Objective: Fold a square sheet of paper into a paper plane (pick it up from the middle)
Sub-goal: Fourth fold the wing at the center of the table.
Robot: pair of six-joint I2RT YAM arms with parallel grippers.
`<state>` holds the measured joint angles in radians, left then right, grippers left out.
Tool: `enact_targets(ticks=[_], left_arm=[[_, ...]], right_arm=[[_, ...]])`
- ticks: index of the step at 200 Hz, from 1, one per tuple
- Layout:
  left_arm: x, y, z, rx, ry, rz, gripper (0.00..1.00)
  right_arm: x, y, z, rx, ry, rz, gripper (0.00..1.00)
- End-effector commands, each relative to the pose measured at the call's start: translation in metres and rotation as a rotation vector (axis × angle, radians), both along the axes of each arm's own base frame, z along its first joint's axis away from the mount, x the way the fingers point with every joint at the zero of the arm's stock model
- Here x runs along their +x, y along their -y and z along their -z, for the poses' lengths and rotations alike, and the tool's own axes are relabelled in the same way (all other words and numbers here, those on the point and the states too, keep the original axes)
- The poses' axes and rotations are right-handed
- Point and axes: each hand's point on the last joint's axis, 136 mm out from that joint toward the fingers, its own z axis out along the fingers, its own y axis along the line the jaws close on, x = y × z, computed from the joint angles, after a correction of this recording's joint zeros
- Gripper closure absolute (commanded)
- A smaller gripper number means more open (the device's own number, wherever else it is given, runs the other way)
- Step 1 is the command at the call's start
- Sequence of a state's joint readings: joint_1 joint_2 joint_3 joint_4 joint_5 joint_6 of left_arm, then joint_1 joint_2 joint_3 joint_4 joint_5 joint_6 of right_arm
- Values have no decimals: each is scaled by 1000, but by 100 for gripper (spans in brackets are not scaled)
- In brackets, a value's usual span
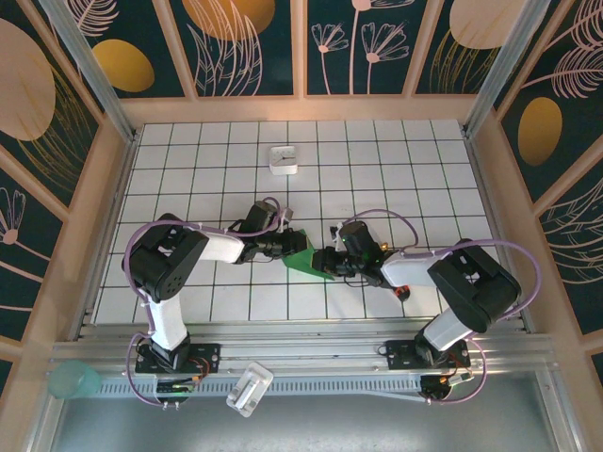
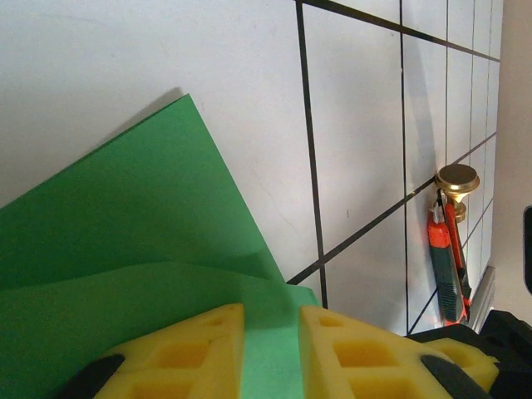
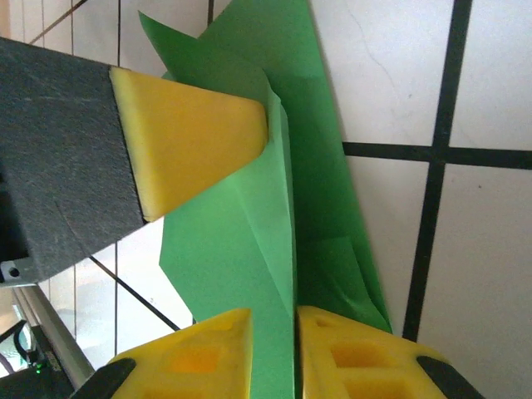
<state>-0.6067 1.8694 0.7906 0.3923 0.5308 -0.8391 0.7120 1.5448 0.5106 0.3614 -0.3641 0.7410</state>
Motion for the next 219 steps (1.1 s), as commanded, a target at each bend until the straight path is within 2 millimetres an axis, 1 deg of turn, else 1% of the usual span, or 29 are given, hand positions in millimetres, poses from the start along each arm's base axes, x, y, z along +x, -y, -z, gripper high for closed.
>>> enact_targets(ticks=[1, 47, 65, 109, 129, 184, 219], left_arm=[[-14, -26, 44, 132, -87, -23, 75], [-14, -25, 42, 127, -87, -24, 75], [-14, -26, 42, 128, -86, -24, 75], [-13, -25, 41, 128, -87, -23, 75], [-13, -25, 40, 129, -85, -22, 76], [-13, -26, 41, 132, -87, -24, 76], [-14, -27, 41, 134, -87, -25, 76]], right_arm=[[3, 5, -8, -26, 34, -12, 79], [-8, 17, -5, -79, 44, -32, 80], [-12, 18, -4, -86, 44, -37, 82], [-20, 20, 7, -144, 50, -55, 81], [-21, 21, 8, -172, 66, -62, 80], [-24, 26, 14, -219, 77, -62, 86], [-25, 28, 19, -231, 73, -61, 91]])
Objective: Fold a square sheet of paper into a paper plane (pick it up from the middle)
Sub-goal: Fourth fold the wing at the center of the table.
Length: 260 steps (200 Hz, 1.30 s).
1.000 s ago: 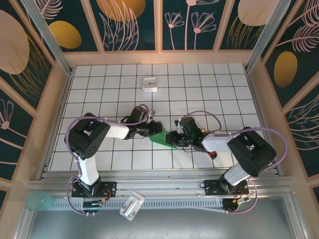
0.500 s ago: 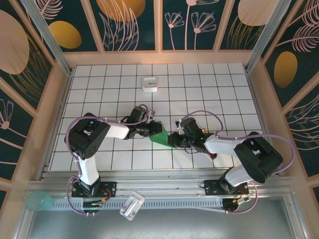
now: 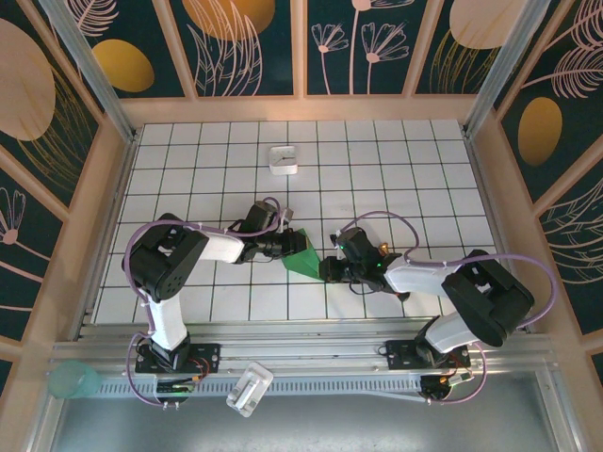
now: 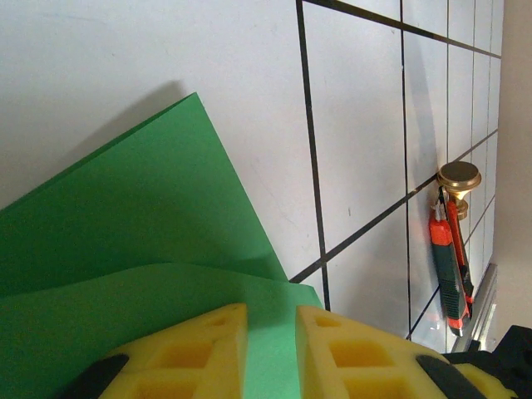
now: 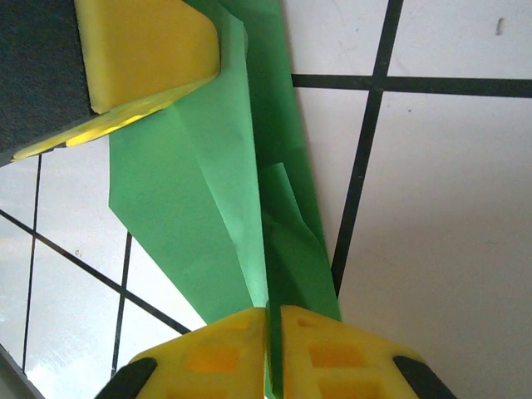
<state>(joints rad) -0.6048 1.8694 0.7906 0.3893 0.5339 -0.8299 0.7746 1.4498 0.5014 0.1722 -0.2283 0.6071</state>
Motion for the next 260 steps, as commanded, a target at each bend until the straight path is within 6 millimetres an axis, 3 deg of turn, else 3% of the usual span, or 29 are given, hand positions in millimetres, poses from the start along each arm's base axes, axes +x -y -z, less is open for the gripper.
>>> enact_targets(ticks=[1, 56, 128, 188, 260], left_arm=[[-14, -27, 41, 133, -90, -32, 76], [-14, -31, 42, 140, -86, -44, 77], [-14, -35, 46, 145, -88, -53, 77], [-14, -35, 46, 143, -93, -52, 77], [-13, -33, 45, 139, -93, -48, 78]], right_arm=[[-7, 10, 11, -51, -5, 4, 91], [-10, 14, 18, -50, -25, 16, 98], [-13, 11, 14, 60, -70, 21, 96], [-8, 14, 8, -95, 39, -43, 83], [-11, 13, 14, -197, 73, -73, 85]])
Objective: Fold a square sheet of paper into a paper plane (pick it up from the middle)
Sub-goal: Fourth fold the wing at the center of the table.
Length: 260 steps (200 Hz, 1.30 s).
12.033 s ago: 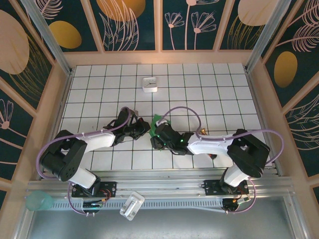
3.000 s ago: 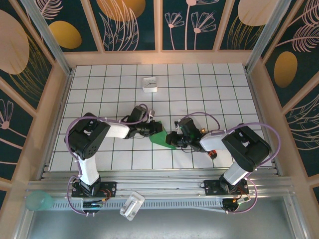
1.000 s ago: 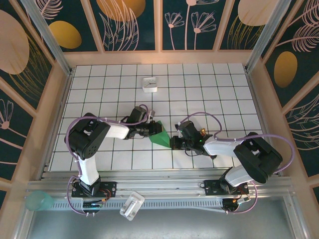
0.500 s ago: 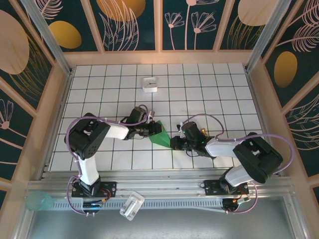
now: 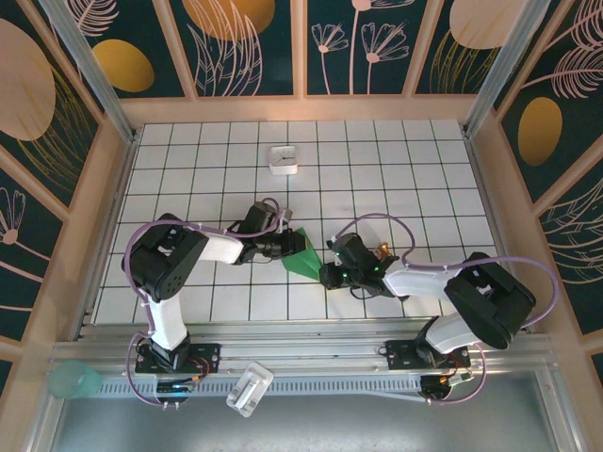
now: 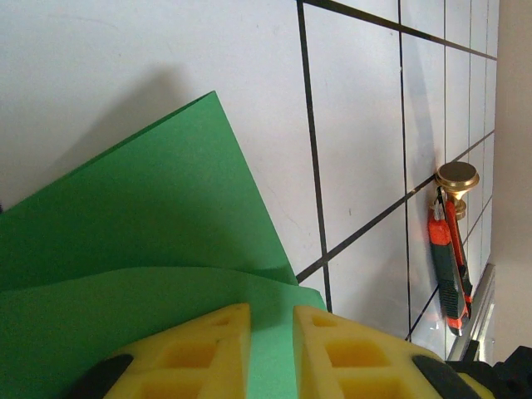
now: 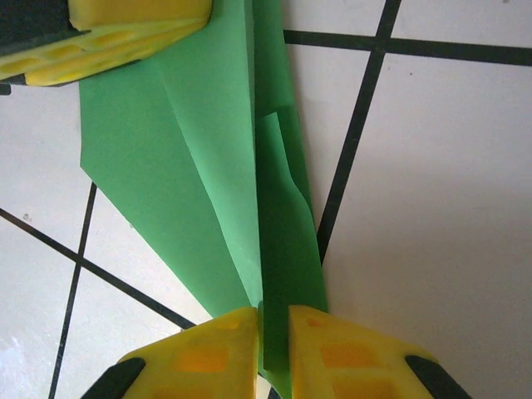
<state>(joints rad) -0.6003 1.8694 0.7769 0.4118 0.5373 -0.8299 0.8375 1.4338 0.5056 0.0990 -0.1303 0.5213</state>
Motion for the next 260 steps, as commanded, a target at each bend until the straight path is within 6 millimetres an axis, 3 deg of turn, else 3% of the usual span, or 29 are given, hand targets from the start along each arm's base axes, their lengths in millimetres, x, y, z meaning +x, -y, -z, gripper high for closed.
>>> enact_targets(ticks=[1, 89, 167, 214, 260], left_arm=[[-13, -31, 44, 146, -99, -45, 78], [-12, -31, 43, 151, -97, -39, 78], [-12, -31, 43, 151, -97, -37, 78], [-13, -31, 44, 153, -98, -34, 78], [-13, -31, 44, 152, -99, -34, 78]], right_arm=[[0, 8, 7, -81, 8, -5, 85], [-4, 1, 7, 5, -48, -19, 96], [-5, 1, -1, 178, -156, 7, 94], [1, 9, -6, 32, -41, -24, 84], [0, 10, -1, -91, 12, -51, 82]])
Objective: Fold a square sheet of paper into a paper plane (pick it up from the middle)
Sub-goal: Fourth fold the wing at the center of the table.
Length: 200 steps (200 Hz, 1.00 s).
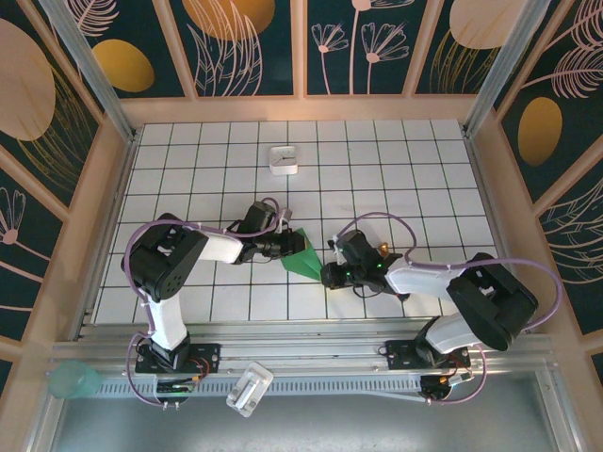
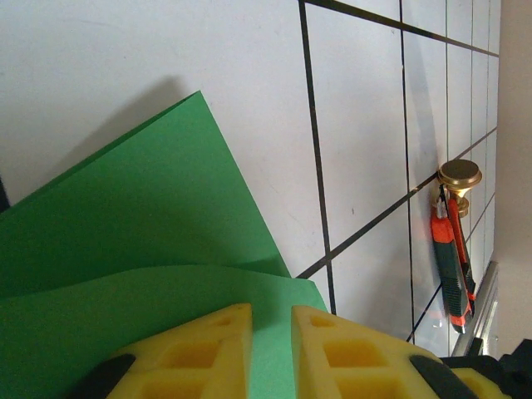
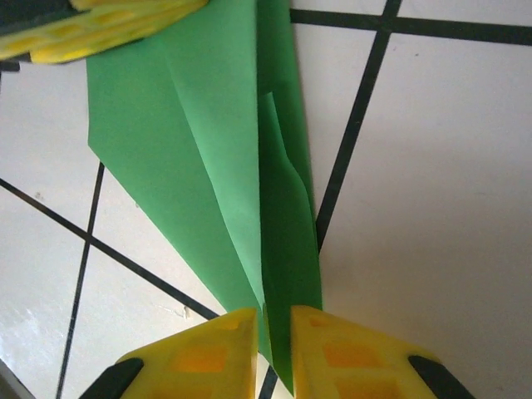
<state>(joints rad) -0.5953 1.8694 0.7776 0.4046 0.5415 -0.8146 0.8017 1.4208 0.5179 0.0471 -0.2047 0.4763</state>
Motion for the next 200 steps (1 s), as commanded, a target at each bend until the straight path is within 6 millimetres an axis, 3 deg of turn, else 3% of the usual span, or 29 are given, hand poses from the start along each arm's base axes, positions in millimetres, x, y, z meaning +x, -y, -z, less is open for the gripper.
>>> enact_targets(ticks=[1, 52, 104, 200], left_arm=[[-13, -29, 44, 147, -104, -42, 78], [-12, -28, 42, 143, -102, -40, 79], [-12, -29, 42, 144, -101, -40, 79], [-11, -33, 44, 151, -102, -51, 79]], right_arm=[[4, 8, 2, -101, 52, -9, 82], [6, 6, 8, -145, 67, -21, 83], [3, 9, 12, -140, 49, -22, 92], [-7, 9, 4, 111, -108, 2, 95]])
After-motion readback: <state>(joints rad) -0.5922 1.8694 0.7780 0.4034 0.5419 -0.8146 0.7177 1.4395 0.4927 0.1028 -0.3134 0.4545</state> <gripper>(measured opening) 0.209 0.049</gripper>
